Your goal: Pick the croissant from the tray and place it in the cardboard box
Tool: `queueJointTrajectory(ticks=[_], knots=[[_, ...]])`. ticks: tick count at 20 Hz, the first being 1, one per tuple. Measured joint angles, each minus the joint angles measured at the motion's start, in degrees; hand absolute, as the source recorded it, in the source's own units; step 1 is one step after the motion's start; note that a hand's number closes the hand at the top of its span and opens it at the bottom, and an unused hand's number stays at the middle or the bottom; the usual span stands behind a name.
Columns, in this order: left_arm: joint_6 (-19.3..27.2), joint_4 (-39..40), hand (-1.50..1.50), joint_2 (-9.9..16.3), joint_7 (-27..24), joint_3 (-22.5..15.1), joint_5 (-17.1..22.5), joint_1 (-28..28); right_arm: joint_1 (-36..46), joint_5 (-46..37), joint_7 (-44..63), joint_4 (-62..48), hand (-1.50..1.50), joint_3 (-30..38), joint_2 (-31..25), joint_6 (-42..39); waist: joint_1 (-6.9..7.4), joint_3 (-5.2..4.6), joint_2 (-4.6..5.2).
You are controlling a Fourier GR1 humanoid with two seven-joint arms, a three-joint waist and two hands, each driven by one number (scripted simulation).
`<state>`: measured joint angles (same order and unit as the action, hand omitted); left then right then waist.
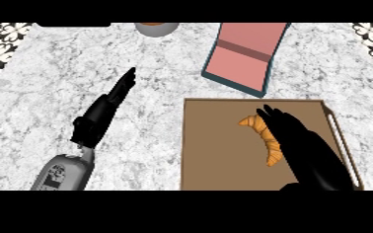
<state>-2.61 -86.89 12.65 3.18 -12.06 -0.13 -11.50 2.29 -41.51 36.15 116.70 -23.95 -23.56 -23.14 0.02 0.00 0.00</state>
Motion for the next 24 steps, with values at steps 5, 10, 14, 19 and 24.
queueJointTrajectory(ticks=[5,10,14,19,24], knots=[[-1.5,-1.4,0.0,-0.8,2.1,1.2,-0.8,-0.5,-0.9,-3.2,-6.8,-4.5,-1.5,1.7,0.9,3.0,-0.04,0.0,-0.02],[-2.4,-0.5,0.0,-2.6,1.4,2.2,-2.6,-0.2,-1.0,-6.2,-8.6,-6.3,-1.5,2.3,3.3,2.3,-0.05,0.0,-0.02],[-3.1,-0.8,0.0,-3.1,-0.3,2.5,-3.8,1.9,-1.7,-7.7,-10.1,-8.1,-1.5,2.7,4.4,1.8,-0.04,0.0,-0.03],[-4.3,-1.0,0.0,-3.9,0.5,3.8,-4.2,1.4,-1.1,-10.2,-12.0,-12.9,-1.5,2.7,6.4,1.8,-0.02,-0.01,-0.02],[-5.0,-2.8,0.0,-4.8,2.6,4.5,-5.2,1.0,-0.3,-11.8,-13.0,-15.3,-1.5,3.9,7.8,0.2,-0.01,-0.03,-0.04]])
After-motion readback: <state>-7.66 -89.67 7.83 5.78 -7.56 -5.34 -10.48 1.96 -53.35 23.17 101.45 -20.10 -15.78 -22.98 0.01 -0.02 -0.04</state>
